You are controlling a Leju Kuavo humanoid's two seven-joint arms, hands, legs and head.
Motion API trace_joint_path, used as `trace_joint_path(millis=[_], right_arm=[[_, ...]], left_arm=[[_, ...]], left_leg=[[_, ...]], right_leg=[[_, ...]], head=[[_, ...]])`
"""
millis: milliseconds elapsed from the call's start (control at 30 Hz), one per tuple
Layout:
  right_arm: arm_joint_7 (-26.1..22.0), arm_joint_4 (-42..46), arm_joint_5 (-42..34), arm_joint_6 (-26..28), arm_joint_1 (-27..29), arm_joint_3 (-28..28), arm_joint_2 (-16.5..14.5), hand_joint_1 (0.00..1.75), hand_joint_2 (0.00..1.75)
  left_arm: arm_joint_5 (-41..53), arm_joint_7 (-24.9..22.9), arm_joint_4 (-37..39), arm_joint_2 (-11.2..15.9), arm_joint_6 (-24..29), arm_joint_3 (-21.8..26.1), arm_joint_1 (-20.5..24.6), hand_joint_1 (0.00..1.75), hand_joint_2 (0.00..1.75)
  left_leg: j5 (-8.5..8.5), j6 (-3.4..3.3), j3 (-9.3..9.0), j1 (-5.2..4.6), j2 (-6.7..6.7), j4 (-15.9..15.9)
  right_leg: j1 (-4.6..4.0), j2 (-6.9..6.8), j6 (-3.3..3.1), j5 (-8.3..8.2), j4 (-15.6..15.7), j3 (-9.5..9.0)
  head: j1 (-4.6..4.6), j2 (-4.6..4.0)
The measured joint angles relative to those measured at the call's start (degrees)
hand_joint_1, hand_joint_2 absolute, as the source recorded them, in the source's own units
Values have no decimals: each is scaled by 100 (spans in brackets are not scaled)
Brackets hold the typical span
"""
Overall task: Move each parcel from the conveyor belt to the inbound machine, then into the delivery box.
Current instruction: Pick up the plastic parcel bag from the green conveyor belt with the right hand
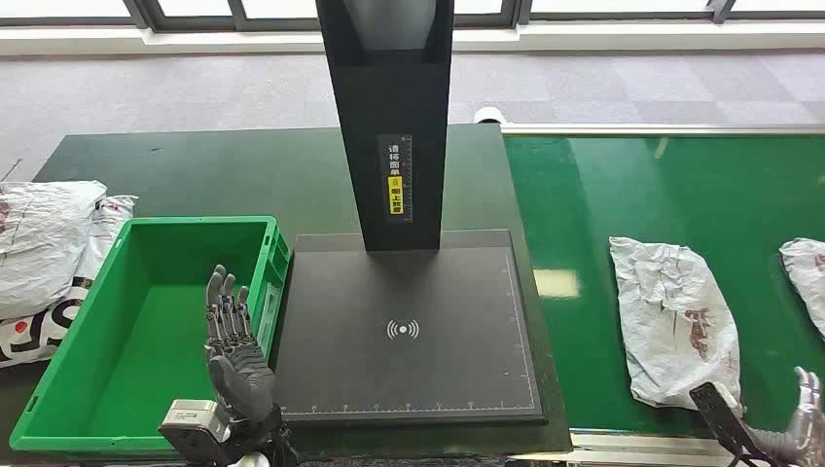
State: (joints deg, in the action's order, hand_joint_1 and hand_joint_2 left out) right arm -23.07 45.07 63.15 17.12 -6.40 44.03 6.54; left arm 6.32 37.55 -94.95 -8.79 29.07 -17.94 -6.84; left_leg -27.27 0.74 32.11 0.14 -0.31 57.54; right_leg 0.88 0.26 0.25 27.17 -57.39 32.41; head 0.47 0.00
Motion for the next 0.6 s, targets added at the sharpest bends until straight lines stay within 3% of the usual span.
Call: trace_joint_path(millis=[433, 600], right_arm=[[-53, -915, -88, 84, -456, -265, -90, 0, 175], [-232, -1004, -491, -40, -557, -351, -152, 0, 175]], left_arm=[[39, 0, 60, 0, 63, 0, 26, 0, 0], [68, 0, 70, 0, 150, 0, 23, 0, 0]], left_leg=[[0, 0, 5, -1, -10, 0], [0, 0, 7, -1, -8, 0]], right_leg=[[1, -4, 0, 1, -1, 0], [2, -5, 1, 0, -1, 0]], head=[[-1, 0], [-1, 0]])
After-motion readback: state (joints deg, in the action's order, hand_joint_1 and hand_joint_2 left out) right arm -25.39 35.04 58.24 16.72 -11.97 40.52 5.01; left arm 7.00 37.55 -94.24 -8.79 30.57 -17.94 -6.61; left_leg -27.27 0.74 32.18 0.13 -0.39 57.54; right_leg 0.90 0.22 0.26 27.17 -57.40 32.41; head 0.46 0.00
